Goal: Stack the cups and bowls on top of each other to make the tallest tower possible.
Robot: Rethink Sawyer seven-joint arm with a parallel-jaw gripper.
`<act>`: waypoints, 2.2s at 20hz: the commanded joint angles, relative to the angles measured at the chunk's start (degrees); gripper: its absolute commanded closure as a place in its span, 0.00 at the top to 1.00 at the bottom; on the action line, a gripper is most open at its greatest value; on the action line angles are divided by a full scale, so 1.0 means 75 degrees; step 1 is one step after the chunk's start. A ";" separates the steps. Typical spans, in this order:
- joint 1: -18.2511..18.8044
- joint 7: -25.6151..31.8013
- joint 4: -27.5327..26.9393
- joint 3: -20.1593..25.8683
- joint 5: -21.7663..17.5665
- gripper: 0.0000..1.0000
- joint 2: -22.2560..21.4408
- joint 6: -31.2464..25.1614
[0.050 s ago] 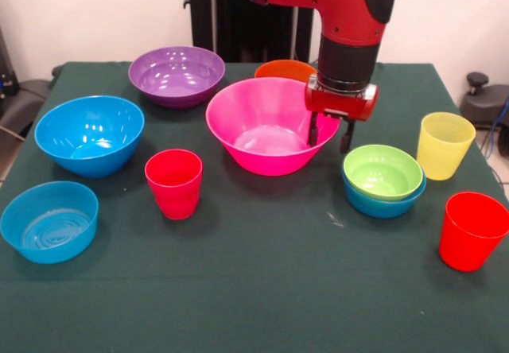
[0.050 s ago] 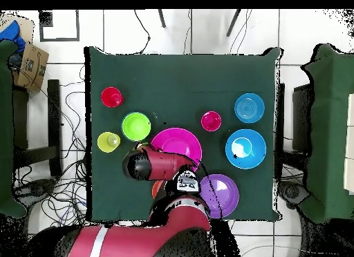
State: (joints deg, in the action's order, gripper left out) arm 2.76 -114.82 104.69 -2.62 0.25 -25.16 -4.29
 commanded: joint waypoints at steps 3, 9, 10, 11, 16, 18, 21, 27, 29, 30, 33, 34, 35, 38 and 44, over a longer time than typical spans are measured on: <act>-0.0065 -0.1082 -0.0019 0.0334 0.0004 0.00 0.0123 0.0354; 0.0036 -0.0984 0.0165 0.0489 -0.0044 0.00 -0.0213 0.0100; 0.0051 -0.0960 0.0178 0.0502 -0.0051 0.00 -0.0262 0.0049; 0.0108 -0.0935 0.0211 0.0534 -0.0072 0.00 -0.0311 0.0024; 0.0185 -0.0891 0.0349 0.0611 -0.0043 0.00 -0.0612 -0.0208; 0.0185 -0.0912 0.0364 0.0631 0.0007 0.00 -0.0695 -0.0289; 0.0118 -0.0938 0.0381 0.0597 0.0112 0.00 -0.0946 -0.0555; -0.0054 -0.1047 0.0299 0.0522 0.0365 0.00 -0.1271 -0.1036; -0.0139 -0.1114 0.0258 0.0491 0.0464 0.00 -0.1344 -0.1144; -0.0159 -0.1145 0.0254 0.0499 0.0510 0.00 -0.1369 -0.1167; -0.0334 -0.1232 0.0152 0.0377 0.0684 0.00 -0.1531 -0.1453; -0.0433 -0.1275 0.0107 0.0277 0.0745 0.00 -0.1580 -0.1580; -0.0561 -0.1330 0.0024 0.0174 0.0824 0.00 -0.1652 -0.1772; -0.0827 -0.1448 -0.0142 -0.0036 0.1021 0.00 -0.1726 -0.2104; -0.1314 -0.1670 -0.0564 -0.0373 0.1406 0.00 -0.1756 -0.2636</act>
State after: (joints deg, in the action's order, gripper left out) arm -4.28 -114.86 105.50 -5.82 6.88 -37.55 -15.11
